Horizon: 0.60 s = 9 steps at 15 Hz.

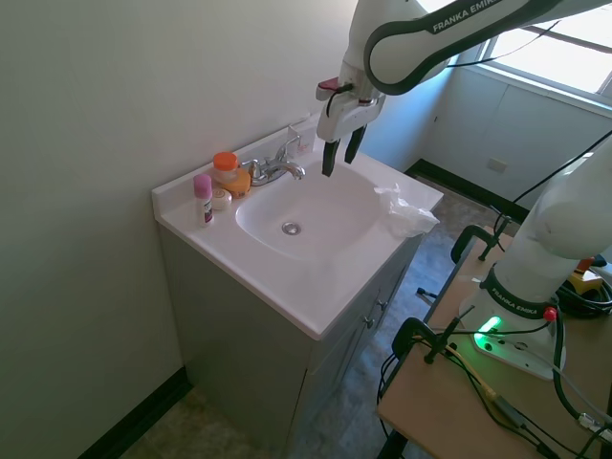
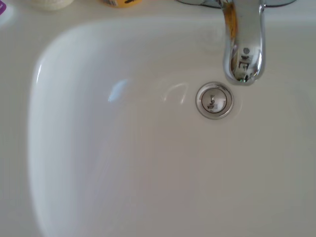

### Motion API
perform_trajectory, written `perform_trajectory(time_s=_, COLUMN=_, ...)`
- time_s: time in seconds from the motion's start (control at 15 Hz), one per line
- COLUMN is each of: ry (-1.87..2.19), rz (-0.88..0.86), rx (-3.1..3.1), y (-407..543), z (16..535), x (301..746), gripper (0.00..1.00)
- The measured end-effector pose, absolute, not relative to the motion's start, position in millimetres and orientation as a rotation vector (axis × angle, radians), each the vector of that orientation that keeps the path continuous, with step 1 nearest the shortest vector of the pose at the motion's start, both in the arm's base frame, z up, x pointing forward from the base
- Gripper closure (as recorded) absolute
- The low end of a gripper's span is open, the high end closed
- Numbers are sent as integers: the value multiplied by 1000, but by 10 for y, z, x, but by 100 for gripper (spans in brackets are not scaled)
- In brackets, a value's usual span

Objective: Throw the tissue in the trash bin

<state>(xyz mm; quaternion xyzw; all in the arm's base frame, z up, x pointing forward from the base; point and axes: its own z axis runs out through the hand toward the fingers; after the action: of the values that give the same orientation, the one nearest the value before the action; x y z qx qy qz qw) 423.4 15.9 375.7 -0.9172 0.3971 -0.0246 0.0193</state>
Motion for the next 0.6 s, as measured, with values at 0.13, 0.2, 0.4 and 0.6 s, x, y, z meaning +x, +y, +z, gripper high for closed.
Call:
perform_trajectory(time_s=0.13, ry=1254, rz=-81, rx=-2847, y=146, z=3754, x=4237, gripper=0)
perform_trajectory(time_s=0.2, ry=1284, rz=-89, rx=-2844, y=78, z=3755, x=4239, gripper=0)
perform_trajectory(time_s=0.4, ry=1414, rz=-118, rx=-2818, y=-363, z=3752, x=4222, gripper=0)
perform_trajectory(time_s=0.6, ry=1502, rz=-49, rx=-2833, y=-704, z=3547, x=3988, gripper=0)
